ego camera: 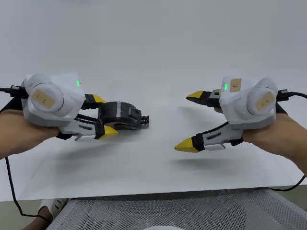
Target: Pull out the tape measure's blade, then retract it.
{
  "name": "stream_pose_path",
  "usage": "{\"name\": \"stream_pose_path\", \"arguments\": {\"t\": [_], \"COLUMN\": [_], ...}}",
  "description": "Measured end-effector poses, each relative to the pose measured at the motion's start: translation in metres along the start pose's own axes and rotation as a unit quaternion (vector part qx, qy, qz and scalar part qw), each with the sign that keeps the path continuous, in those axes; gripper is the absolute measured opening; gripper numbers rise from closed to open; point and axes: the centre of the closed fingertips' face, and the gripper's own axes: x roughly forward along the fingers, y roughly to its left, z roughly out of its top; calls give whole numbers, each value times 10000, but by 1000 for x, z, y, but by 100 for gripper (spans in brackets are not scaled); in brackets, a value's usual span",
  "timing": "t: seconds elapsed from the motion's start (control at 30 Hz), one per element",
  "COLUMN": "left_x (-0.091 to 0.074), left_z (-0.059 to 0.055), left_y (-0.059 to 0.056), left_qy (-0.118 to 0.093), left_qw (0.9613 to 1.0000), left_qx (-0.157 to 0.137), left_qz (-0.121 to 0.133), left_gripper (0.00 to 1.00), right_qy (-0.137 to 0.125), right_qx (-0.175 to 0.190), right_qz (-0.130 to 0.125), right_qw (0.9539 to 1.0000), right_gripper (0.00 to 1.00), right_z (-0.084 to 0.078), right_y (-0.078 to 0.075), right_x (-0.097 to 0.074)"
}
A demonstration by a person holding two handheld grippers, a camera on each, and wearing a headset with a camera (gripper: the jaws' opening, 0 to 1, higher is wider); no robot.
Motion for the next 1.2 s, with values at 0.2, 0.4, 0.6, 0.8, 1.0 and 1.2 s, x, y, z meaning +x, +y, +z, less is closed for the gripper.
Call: {"name": "stream_pose_path", "arguments": {"t": [0.2,0.4,0.6,0.8,1.0,1.2], "left_x": [3,5,5,5,6,7], "left_z": [-2,-2,-2,-3,-3,-3], "left_y": [1,2,2,2,1,3], "left_qy": [52,78,106,141,160,184], "left_qw": [10000,9999,9999,9999,9998,9998], "left_qx": [33,62,56,64,87,31], "left_qz": [-22,-33,-84,-48,-24,-7], "left_gripper": [32,31,30,29,29,29], "right_qy": [-9,-23,6,-51,-98,-132], "right_qx": [11,-17,-95,-161,-321,-399], "right_qz": [23,50,45,71,156,248], "right_qw": [10000,10000,9999,9998,9993,9988], "right_gripper": [75,72,69,63,57,50], "right_z": [-1,0,0,5,11,17], "right_y": [1,2,-1,-2,-3,-3], "right_x": [2,4,8,16,28,38]}}
